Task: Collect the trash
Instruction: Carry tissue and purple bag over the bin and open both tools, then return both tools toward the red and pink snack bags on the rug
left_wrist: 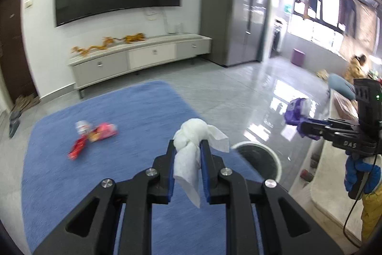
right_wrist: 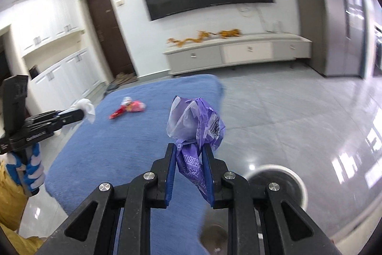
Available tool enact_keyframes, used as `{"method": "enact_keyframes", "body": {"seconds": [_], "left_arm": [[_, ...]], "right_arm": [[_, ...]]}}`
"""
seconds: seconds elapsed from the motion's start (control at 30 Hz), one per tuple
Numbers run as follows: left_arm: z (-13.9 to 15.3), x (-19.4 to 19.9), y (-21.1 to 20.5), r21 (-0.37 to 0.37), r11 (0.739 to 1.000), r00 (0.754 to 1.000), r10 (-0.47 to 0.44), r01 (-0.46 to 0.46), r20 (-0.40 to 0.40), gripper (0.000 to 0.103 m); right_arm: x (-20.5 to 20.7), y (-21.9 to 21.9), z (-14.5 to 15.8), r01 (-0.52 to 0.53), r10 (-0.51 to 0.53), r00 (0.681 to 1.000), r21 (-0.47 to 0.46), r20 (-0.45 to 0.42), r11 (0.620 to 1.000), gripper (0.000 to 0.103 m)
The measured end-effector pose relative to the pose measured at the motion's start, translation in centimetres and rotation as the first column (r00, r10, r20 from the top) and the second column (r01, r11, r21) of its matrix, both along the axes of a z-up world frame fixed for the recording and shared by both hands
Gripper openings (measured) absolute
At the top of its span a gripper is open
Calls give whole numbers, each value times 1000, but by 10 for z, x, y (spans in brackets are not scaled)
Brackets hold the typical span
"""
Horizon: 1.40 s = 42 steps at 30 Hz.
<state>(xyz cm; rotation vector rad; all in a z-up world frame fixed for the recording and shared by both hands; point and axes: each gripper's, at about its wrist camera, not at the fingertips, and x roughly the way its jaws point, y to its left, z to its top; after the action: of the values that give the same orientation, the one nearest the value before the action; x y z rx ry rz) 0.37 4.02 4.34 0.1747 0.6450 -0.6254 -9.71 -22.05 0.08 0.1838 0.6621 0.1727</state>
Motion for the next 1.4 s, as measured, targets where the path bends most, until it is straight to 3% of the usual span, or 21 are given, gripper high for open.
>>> {"method": "enact_keyframes", "body": {"seconds": [0.17,0.3,0.6,0.67,0.7,0.8,0.9,1.17,1.27,1.4], "left_arm": [[-19,10,-85,57,993,993,-101,105,-63,18],[-51,25,-149,97,982,978,-149,164,-145,18],[-107,63,-239,108,967,934,-187,229,-305,20],[-116,72,-253,91,966,917,-197,242,-347,24],[-120,75,-259,77,967,908,-200,244,-368,26],[-130,82,-268,47,969,892,-202,241,-405,45],[-137,87,-271,25,971,882,-204,237,-424,47],[-127,78,-259,19,978,921,-189,208,-340,47],[-111,69,-249,2,985,949,-167,174,-268,47],[-86,55,-231,4,991,977,-134,136,-166,47]], "right_arm": [[1,-51,-28,110,-107,991,43,-75,993,21],[14,-86,-61,172,-156,973,82,-169,982,21],[53,-133,-126,237,-190,919,98,-345,967,23],[62,-140,-137,239,-188,907,93,-376,967,23],[66,-143,-140,243,-192,902,87,-388,966,28],[74,-148,-149,252,-201,889,74,-411,965,43],[75,-152,-155,269,-219,878,61,-426,961,48],[61,-153,-147,306,-255,880,68,-400,950,52],[55,-153,-133,318,-277,892,62,-356,946,60],[41,-150,-102,354,-330,905,46,-269,934,81]]}}
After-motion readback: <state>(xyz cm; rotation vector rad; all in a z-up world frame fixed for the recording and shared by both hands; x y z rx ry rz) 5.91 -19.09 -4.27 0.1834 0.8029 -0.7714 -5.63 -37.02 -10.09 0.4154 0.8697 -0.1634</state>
